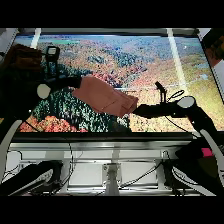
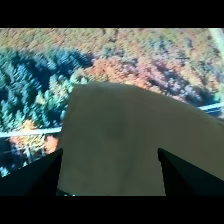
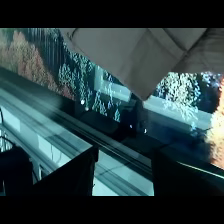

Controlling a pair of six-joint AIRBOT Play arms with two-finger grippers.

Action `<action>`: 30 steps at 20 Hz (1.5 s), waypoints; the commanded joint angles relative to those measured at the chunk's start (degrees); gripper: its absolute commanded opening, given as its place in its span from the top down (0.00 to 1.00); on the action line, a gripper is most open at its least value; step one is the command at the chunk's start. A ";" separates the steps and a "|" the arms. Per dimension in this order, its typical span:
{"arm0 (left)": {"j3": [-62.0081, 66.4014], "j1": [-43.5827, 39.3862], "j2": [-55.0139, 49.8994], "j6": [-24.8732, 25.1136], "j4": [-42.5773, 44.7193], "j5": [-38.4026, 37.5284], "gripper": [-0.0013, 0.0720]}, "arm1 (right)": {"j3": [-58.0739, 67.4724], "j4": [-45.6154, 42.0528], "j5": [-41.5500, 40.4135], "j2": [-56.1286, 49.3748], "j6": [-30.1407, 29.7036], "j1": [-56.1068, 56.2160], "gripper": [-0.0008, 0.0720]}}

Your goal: Fold the clothes and pants, and hang the long-sleeved shirts on hangers.

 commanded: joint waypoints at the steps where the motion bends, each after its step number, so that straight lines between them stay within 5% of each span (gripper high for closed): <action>1: -0.02 7.96 0.22 -0.39 -0.02 -6.40 0.11 | -0.81 -2.45 -10.80 -1.36 12.41 8.09 0.45; 10: -0.07 13.49 -0.68 -0.37 2.12 -10.71 0.11 | -0.81 3.93 -10.34 -13.99 13.77 10.32 0.37; 26: -0.04 13.46 -7.48 -0.39 1.90 -10.45 0.11 | -0.63 21.88 -19.47 -19.63 13.75 12.50 0.37; 27: -0.04 13.49 -8.07 -0.42 1.57 -10.45 0.11 | -0.63 22.45 -20.98 -19.63 13.75 13.49 0.41; 30: -0.04 13.49 -9.86 -0.42 1.42 -10.34 0.11 | -0.46 22.80 -25.16 -19.37 13.70 14.95 0.74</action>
